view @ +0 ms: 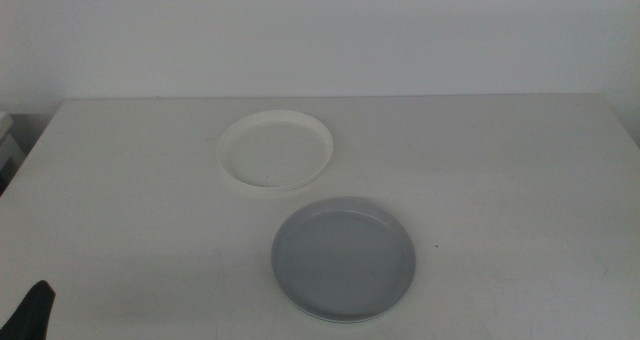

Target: Stack the three bowls on top of each other.

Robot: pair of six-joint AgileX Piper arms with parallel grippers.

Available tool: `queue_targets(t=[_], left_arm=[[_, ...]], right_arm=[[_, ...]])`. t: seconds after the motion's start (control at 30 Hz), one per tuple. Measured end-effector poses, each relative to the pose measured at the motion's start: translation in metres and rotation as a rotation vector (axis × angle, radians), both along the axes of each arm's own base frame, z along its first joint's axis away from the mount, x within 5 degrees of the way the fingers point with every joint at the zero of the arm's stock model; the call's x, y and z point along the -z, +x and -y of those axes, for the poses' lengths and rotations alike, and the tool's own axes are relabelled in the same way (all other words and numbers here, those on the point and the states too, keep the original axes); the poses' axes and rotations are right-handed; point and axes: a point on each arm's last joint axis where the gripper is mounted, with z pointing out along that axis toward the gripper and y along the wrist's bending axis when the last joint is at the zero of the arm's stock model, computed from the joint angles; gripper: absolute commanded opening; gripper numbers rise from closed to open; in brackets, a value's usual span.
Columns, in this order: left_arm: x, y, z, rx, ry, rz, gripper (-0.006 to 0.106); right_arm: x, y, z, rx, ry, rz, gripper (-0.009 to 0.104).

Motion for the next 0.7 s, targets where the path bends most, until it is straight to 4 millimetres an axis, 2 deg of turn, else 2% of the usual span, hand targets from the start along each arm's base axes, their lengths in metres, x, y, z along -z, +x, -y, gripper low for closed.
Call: queue_targets(t=[0.2,0.3,0.37,0.47,0.6,0.7], left_arm=[[0.000,0.000,0.000,-0.002,0.036,0.002,0.098],[-0.011,0.004,0.000,-0.005,0.055,-0.035,0.098],[-0.030,0.010,0.000,-0.006,0.059,-0.060,0.098],[-0.068,0.026,0.001,-0.011,0.064,-0.105,0.098],[-0.123,0.057,0.002,-0.029,0.071,-0.197,0.098],[-0.154,0.080,0.002,-0.048,0.077,-0.298,0.098]], right_arm=[[0.000,0.000,0.000,0.000,0.000,0.000,0.057],[0.000,0.000,0.000,0.000,0.000,0.000,0.057],[0.000,0.000,0.000,0.000,0.000,0.000,0.057],[0.000,0.000,0.000,0.000,0.000,0.000,0.057],[0.000,0.000,0.000,0.000,0.000,0.000,0.057],[0.000,0.000,0.000,0.000,0.000,0.000,0.057]])
